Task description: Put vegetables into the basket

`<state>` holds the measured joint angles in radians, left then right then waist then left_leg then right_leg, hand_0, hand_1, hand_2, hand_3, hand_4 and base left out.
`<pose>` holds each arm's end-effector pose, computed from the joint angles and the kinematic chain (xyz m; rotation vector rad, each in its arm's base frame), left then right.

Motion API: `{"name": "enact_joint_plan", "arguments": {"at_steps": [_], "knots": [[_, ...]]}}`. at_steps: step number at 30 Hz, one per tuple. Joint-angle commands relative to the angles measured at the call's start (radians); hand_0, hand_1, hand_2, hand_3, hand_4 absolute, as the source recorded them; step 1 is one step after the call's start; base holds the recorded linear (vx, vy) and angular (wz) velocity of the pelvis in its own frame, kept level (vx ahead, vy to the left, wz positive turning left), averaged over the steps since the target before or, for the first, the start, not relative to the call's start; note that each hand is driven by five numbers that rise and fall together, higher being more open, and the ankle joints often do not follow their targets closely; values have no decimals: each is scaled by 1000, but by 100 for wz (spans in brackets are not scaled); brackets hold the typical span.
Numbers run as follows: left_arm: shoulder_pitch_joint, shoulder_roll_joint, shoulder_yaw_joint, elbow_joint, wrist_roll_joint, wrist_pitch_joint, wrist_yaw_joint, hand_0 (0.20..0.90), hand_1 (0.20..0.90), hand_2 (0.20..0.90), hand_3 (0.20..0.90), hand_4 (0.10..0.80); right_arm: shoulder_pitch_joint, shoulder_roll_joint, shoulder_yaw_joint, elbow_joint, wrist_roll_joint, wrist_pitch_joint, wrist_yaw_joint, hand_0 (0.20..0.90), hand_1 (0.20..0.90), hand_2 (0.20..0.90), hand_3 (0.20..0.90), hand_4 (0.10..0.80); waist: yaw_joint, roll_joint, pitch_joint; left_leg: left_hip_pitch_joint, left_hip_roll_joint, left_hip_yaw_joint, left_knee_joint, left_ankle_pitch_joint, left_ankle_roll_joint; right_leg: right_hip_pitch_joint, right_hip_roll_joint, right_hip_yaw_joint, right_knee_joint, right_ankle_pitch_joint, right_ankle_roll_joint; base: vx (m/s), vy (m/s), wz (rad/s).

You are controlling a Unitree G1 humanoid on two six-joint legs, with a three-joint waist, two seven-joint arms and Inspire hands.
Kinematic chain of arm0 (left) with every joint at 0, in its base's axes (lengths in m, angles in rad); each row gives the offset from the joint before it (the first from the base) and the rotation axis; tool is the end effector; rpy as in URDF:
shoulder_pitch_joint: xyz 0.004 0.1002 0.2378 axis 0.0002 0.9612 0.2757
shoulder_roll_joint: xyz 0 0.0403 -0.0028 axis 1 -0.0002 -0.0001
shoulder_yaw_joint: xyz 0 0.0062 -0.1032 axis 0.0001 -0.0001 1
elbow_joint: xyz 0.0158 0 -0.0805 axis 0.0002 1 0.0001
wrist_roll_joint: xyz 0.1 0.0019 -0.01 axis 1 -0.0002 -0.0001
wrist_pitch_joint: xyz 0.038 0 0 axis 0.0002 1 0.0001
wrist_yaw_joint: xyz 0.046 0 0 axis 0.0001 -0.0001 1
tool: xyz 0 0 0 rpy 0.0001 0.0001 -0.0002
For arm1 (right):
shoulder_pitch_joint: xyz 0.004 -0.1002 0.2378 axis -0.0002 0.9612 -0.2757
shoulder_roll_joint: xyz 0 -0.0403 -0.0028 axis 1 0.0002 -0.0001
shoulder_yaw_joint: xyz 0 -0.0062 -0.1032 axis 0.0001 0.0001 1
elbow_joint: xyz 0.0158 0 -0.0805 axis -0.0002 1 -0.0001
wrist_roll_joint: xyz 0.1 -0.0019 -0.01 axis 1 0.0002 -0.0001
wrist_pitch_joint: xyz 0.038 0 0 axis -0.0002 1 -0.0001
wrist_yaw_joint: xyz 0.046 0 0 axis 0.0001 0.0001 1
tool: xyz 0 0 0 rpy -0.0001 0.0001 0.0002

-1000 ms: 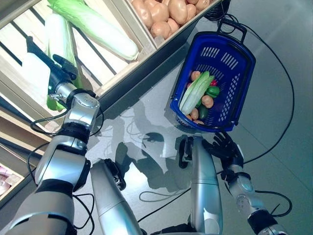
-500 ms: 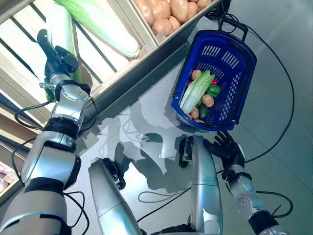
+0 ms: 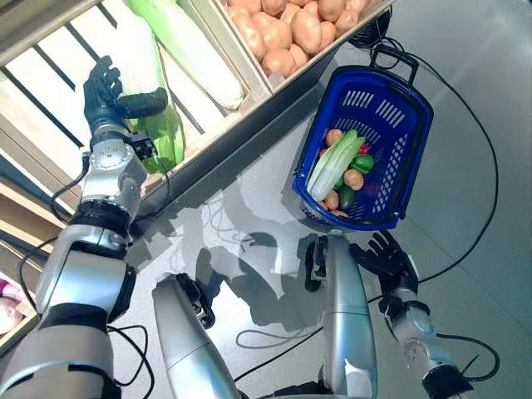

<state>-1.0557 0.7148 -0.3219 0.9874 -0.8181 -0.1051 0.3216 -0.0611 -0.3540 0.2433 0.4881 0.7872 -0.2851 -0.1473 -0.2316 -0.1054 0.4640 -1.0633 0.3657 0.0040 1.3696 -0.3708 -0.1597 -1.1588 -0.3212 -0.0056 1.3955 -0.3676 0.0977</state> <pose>0.3466 0.2734 0.2142 -0.0656 -0.2005 0.4955 0.1948 -0.2070 -0.0163 0.3324 0.2290 -0.2301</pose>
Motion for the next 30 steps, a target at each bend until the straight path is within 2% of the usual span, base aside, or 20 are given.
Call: {"name": "enact_joint_plan", "arguments": {"at_steps": [1,9,12,15,18,22,30], "knots": [[9,20,59,-37,2,-119,-57,900,900,900,900,800,110,-40,-29,-16,-49,-33,7,900,900,900,900,800,-26,32,-20,19,26,54,18,-111,83,80,-27,21,-91,12,21,0,0,0],[16,20,27,-56,8,-53,-145,900,900,900,900,800,119,-46,-20,-59,-48,-17,-26,900,900,900,900,800,-20,31,-6,11,25,52,23,-110,89,73,-31,20,-88,16,24,0,0,0],[12,20,-8,-32,75,33,-153,900,900,900,900,800,117,-51,-24,-61,-48,-21,-27,900,900,900,900,800,-23,31,0,14,27,57,17,-107,92,76,-30,15,-96,20,24,0,0,0],[-19,30,-64,35,187,146,-136,900,900,900,900,800,104,-65,-25,-57,-34,-26,-34,900,900,900,900,800,-26,29,5,15,31,58,15,-104,94,81,-32,13,-100,21,23,0,0,0],[-58,41,-135,105,331,233,-114,900,900,900,900,800,94,-80,-26,-72,-8,-33,-44,900,900,900,900,800,-32,26,8,6,35,55,23,-104,96,74,-32,13,-96,21,22,-10,-6,0],[-96,31,-196,185,443,343,-122,900,900,900,900,800,76,-95,-24,-110,26,-55,-49,900,900,900,900,800,-37,21,20,-4,37,54,31,-106,98,65,-31,12,-92,21,24,-43,-10,0],[-118,-27,-252,283,499,454,-120,900,900,900,900,800,24,-114,-17,-213,43,-77,-100,900,900,900,900,800,-44,12,40,-22,43,54,35,-105,94,47,-29,11,-93,27,29,-34,-4,-1]]}}
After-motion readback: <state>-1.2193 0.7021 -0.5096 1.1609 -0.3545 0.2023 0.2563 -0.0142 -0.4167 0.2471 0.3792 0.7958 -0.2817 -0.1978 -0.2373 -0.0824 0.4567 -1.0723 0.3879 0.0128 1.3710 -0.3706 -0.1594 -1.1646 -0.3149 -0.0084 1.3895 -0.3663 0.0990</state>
